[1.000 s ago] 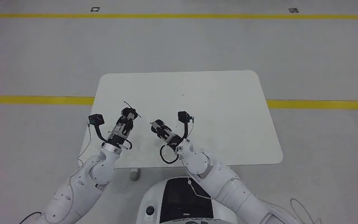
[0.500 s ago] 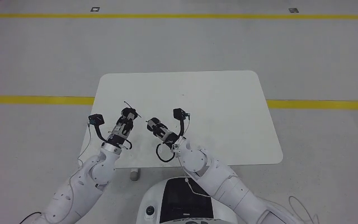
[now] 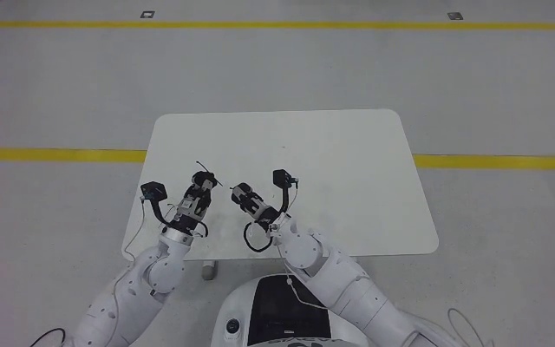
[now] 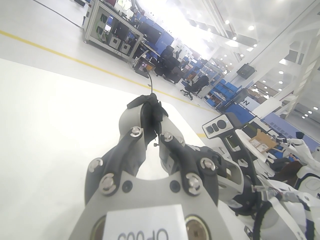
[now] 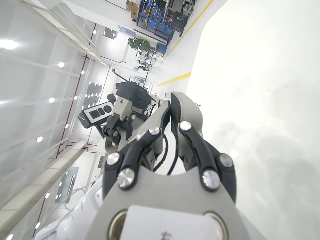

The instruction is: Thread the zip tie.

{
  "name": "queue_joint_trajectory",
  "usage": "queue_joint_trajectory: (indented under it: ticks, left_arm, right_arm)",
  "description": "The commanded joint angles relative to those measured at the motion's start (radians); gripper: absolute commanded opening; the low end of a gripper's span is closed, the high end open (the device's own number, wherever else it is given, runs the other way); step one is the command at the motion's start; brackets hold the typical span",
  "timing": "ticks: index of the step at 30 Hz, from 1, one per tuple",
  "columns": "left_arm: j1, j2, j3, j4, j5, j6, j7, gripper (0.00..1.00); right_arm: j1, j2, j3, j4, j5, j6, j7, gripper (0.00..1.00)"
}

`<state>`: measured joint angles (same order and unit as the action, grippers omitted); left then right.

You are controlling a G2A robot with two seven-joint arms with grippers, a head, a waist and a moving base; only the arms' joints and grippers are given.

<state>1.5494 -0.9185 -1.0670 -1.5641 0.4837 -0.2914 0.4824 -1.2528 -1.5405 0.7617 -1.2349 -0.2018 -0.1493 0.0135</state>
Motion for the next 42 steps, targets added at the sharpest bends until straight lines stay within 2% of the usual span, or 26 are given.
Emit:
queue_joint_trajectory:
  ticks: [1, 9, 42]
  left_arm:
    - [0.002, -0.003, -0.001, -0.001, 0.008, 0.007, 0.003, 0.0]
    - [0.004, -0.016, -0.005, -0.005, 0.028, 0.0, -0.002, 0.0]
    - [0.001, -0.017, -0.005, -0.007, 0.026, 0.006, -0.011, 0.0]
  right_arm:
    - [0.0, 0.0, 0.001, 0.0, 0.0, -0.001, 0.002, 0.0]
    - [-0.01, 0.0, 0.006, -0.012, -0.001, 0.001, 0.01, 0.0]
    - [-0.012, -0.018, 0.024, -0.015, -0.007, -0.026, 0.03, 0.0]
